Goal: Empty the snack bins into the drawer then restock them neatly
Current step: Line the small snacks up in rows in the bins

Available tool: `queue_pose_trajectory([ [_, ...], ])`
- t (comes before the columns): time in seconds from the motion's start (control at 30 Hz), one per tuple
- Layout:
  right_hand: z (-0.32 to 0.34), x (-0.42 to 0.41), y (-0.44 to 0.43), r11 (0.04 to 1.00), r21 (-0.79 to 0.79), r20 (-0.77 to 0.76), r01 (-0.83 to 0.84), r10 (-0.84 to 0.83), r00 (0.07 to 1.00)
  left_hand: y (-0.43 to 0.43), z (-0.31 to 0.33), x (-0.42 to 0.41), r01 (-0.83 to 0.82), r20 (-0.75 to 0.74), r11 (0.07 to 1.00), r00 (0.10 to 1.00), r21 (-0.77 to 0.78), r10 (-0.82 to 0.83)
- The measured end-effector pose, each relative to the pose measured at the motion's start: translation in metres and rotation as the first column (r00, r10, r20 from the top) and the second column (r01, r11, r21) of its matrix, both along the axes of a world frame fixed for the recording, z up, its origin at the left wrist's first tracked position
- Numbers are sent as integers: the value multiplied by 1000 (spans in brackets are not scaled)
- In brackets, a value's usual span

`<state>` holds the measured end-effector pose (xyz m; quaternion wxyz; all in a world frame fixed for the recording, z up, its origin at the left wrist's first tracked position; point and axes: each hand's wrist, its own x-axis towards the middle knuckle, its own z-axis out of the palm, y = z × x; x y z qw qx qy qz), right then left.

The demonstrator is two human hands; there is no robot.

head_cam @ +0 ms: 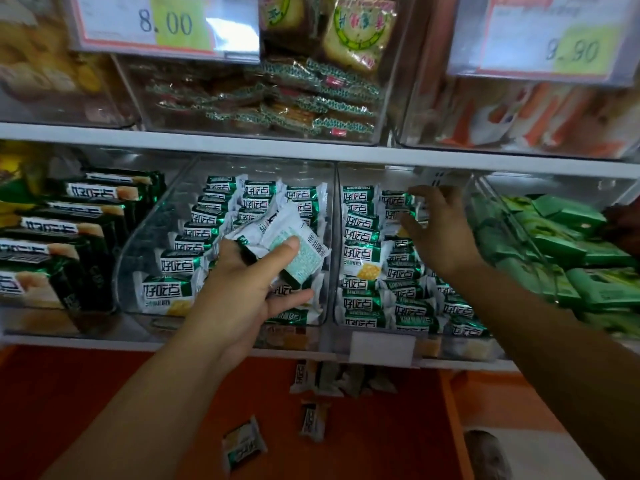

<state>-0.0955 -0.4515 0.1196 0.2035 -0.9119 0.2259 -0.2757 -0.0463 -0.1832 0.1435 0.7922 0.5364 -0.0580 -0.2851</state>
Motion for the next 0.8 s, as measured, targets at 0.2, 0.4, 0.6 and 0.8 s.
queue_pose_trajectory([
  [0.2, 35, -59, 84, 898, 272, 92, -347, 334, 938, 8, 7, -20, 26, 78, 999, 997, 27, -28],
  [0.4, 36, -100, 144, 847, 266, 109, -461, 448, 887, 2, 5, -47, 158, -15, 986, 987, 56, -158],
  [0.6, 25, -108, 131, 819, 434, 122, -376, 360, 925, 4, 5, -47, 164, -134, 986, 977, -34, -167],
  [0.8, 39, -103, 131, 569, 756, 133, -324, 351, 927, 7, 8, -40, 142, -12, 990, 990, -5, -142],
])
